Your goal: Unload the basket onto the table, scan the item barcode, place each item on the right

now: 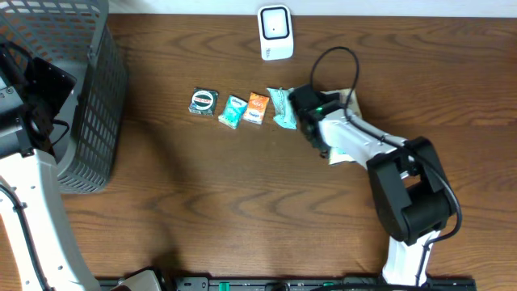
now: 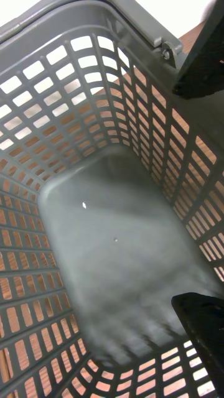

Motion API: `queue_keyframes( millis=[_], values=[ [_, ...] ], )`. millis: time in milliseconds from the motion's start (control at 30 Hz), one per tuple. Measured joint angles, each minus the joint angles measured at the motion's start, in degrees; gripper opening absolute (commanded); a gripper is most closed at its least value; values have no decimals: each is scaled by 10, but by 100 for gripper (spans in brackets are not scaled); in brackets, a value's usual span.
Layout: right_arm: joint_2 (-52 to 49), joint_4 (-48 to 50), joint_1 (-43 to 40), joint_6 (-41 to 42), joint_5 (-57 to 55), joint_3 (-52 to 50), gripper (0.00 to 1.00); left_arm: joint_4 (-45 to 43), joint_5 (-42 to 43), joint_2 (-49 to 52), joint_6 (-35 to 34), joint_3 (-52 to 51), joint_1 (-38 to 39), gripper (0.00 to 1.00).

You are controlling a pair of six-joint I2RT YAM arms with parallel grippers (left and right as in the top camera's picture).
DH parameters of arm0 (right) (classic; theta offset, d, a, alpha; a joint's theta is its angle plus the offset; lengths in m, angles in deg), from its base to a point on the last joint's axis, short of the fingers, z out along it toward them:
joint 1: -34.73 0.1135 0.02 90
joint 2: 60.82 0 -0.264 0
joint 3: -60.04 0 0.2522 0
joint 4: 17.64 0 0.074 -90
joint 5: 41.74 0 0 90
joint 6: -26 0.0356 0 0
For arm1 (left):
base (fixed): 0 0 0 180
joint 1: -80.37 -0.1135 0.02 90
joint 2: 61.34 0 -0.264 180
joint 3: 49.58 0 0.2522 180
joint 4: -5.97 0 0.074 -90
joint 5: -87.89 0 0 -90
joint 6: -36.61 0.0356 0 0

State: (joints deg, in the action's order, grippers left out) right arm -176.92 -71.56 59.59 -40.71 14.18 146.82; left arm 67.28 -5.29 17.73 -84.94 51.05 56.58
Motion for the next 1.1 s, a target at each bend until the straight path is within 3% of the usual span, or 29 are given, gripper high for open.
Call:
queue_keyframes(
  millis=[100,333,633,933,1100],
  values=[
    [2,-8,-26,-12,14,7,1,0,0,0,0,0,0,98],
    [7,-114,-66,-16,116,86,1,0,0,0,0,0,0,98],
    [7,-183,-137,-129,471,248,1,0,0,0,0,0,0,98],
    [7,-154,-271,-204,815,171,1,0,0,0,0,0,0,98],
    [7,-88,-312,-208,881,60,5,0,0,0,0,0,0,98]
  ],
)
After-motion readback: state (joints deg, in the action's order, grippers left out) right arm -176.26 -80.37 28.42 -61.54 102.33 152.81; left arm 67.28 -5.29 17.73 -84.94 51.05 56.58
